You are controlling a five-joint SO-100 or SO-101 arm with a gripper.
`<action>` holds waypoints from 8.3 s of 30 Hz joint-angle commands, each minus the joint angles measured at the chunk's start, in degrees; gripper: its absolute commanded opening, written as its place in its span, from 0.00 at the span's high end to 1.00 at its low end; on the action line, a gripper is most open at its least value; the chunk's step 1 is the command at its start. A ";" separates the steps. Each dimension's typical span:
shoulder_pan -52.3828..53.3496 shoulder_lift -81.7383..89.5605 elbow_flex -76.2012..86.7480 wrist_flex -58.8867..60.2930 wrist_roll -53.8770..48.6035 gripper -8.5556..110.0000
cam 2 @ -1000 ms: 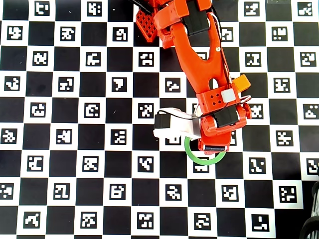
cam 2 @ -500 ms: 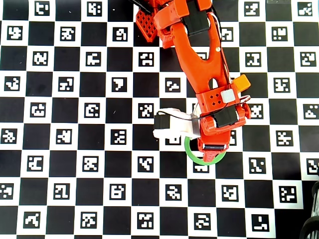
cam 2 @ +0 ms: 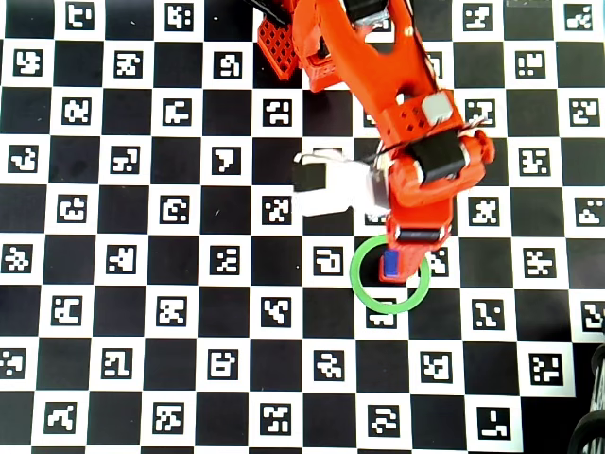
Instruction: Grab the red cube then put it in the green circle then put the blue cube on top and finally the orange cube on top
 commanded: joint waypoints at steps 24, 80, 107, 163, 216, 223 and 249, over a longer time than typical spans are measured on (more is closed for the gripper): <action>-28.12 8.17 20.30 -16.52 22.41 0.57; -28.92 0.18 35.07 -34.54 8.44 0.55; -26.46 2.11 35.33 -35.60 1.76 0.82; 4.22 -18.81 -24.52 6.15 3.96 0.85; 5.54 -22.32 -17.58 -2.81 3.52 0.86; 5.54 -22.50 -17.14 -2.90 3.34 0.86; 3.52 -11.43 -21.62 8.53 2.11 0.49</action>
